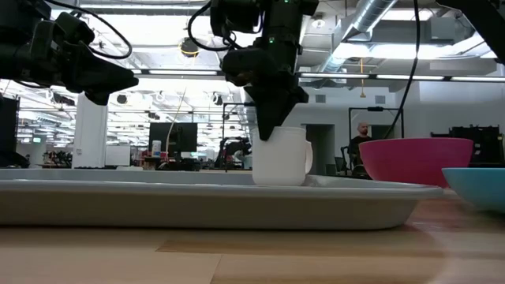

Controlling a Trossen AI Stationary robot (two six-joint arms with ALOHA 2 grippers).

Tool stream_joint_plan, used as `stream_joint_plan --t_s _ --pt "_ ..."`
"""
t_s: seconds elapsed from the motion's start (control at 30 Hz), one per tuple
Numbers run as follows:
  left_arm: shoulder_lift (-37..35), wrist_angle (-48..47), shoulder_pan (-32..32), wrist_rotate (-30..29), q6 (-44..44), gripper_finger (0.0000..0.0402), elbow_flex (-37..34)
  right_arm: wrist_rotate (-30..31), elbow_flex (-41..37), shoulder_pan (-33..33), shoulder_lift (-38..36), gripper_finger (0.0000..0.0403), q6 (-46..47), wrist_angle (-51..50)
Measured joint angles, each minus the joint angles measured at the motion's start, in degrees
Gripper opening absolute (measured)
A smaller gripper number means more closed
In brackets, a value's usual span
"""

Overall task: Set up tray
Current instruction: Put the white mug on the gray serving tray

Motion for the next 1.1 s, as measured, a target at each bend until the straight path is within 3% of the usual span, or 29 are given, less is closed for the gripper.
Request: stream_joint_plan --t_s 0.27,0.5,0.77,0.9,1.1 --pt "0.0 0.0 0.0 -0.1 0.0 0.0112 0.0 -0.4 0.3 0.1 0.0 0.0116 -0.1 -0.7" --pt "0.0 0.0 0.0 -0.1 0.0 0.0112 0.0 -0.6 7.3 0.1 0.0 0.0152 -0.9 -4.1" --pt "0.0 0.1 0.0 -0.1 2.9 0.0112 0.0 -0.6 17.8 0.5 -0.3 0.0166 -5.8 -6.4" --pt "0.0 0.1 0.0 -0.1 6.6 0.0112 0.0 -0.3 18.7 0.7 -3.9 0.0166 -11.6 -4.9" --pt "0.0 0.2 0.0 -0.1 5.4 0.0112 0.0 -0.2 18.7 0.1 -10.1 0.0161 -16.4 -3.9"
